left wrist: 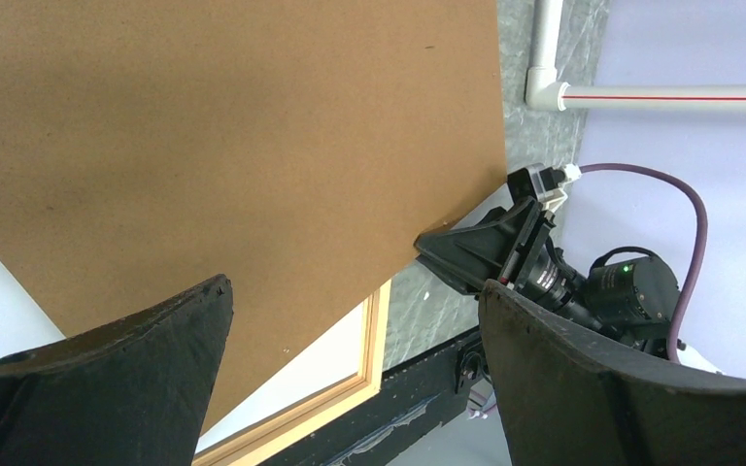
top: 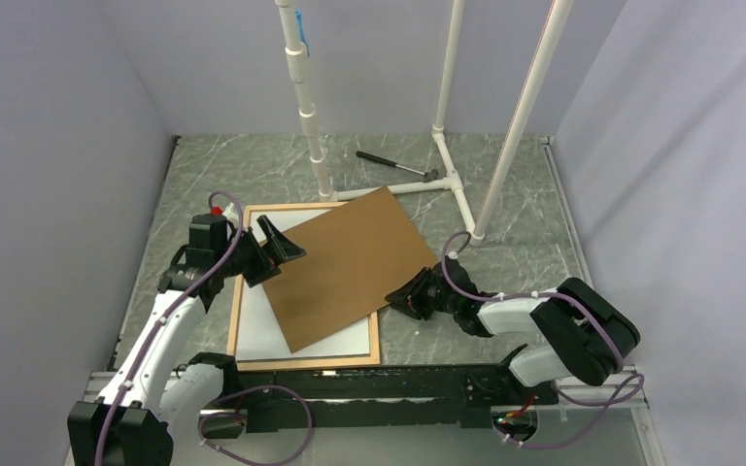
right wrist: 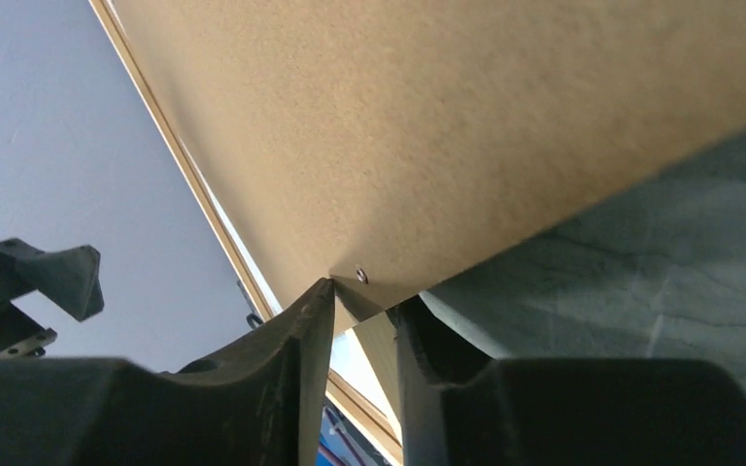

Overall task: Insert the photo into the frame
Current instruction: Move the photo frame item to the center of the board, then pick up the photo frame item at the center of the board.

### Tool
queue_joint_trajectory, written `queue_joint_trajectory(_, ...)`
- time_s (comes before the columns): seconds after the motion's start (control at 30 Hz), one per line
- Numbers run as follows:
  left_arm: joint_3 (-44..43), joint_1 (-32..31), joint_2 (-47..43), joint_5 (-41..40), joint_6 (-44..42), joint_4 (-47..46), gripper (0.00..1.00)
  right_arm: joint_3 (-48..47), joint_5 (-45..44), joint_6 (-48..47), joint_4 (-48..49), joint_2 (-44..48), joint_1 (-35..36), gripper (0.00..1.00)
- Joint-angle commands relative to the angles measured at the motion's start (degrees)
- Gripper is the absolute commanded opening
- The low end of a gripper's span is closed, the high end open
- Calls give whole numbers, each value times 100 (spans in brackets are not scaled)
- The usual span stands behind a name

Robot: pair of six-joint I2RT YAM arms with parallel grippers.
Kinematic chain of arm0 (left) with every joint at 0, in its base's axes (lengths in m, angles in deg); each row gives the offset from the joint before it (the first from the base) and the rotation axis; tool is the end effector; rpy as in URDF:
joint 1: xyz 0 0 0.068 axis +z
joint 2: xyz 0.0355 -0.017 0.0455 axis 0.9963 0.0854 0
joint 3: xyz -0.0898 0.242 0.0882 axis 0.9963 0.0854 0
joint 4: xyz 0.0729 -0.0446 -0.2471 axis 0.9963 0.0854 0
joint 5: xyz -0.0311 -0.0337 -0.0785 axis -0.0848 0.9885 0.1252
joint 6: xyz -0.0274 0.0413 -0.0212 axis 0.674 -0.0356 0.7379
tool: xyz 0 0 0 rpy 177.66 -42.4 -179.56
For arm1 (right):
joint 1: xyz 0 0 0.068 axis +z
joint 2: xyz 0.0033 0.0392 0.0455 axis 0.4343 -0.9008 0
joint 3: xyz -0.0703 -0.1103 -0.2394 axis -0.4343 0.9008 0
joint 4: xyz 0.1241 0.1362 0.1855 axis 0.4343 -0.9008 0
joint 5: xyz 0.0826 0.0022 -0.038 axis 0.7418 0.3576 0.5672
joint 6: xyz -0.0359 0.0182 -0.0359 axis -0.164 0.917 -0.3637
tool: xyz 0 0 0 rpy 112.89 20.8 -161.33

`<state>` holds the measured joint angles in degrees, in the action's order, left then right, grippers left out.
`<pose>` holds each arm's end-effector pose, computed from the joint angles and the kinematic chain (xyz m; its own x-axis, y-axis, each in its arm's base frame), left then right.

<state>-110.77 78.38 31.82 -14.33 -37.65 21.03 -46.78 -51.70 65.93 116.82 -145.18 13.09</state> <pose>0.1858 -0.0384 0.2552 -0.7714 -0.5313 -0.3501 -0.1087 0.6522 -0.7502 0.1668 0.1438 0.1118 -0.8074 0.5900 0.0002 0.3474 0.4752 0.8084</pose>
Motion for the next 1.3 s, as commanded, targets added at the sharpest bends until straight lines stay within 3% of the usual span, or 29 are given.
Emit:
queue_joint_trajectory(0.0,-127,-22,-110,31,-67,9,99,-433,-228,79,114,44,-18,27)
queue_joint_trajectory(0.17,-136,-22,-99,11,-98,47,99,-495,-395,-151,-515,484,-193,18)
queue_joint_trajectory(0.43,-101,-22,-71,39,-82,6,100,-397,-222,-815,-1531,1272,-1255,17)
queue_joint_trajectory(0.47,-100,-22,-71,46,-87,5,99,-350,-191,-890,-1628,1339,-1408,22)
queue_joint_trajectory(0.57,-100,-24,-71,38,-82,3,99,-329,-148,-1203,-1952,1447,-1763,54)
queue_joint_trajectory(0.67,-100,-22,-71,29,-87,15,99,-417,-214,-1435,-2357,1518,-1868,78)
queue_joint_trajectory(0.77,-79,-22,-62,32,-81,-18,99,-372,-146,-1482,-2480,1650,-1870,86)
queue_joint_trajectory(1.07,8,-22,-43,77,-21,-131,99,726,230,-753,-1002,2232,-1579,82)
queue_joint_trajectory(1.27,33,-22,-43,85,-7,-168,99,763,17,-454,-91,1740,-1022,70)
